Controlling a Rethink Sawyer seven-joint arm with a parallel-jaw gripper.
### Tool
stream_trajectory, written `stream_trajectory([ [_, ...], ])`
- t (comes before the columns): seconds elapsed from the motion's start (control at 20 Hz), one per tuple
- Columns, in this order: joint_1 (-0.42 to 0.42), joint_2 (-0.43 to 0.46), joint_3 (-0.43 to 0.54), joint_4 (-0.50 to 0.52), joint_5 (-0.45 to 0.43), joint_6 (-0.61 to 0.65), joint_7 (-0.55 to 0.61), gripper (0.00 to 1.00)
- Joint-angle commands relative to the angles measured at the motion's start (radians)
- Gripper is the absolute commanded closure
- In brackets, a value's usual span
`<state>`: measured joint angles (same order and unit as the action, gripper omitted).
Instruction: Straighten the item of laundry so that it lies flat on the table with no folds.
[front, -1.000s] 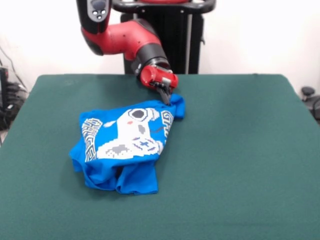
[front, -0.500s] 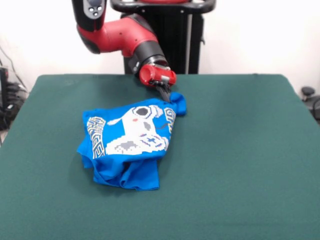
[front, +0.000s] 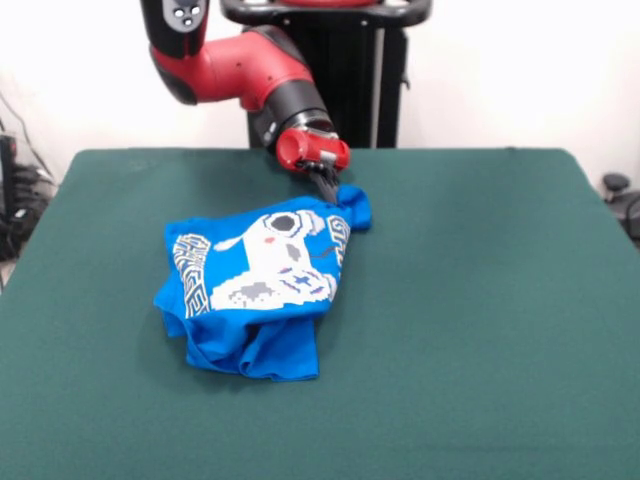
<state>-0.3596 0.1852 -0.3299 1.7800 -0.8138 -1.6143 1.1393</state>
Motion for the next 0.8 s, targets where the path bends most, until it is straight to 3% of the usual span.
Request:
stream_trajectory([
  [0.05,0.013,0.058,0.094,-0.063,0.018,0.209,0.248,1.00],
  [0.5,0.007,0.069,0.096,-0.088,0.011,0.213,0.256,1.00],
  [0.8,-0.013,0.082,0.106,-0.133,-0.050,0.200,0.292,1.00],
])
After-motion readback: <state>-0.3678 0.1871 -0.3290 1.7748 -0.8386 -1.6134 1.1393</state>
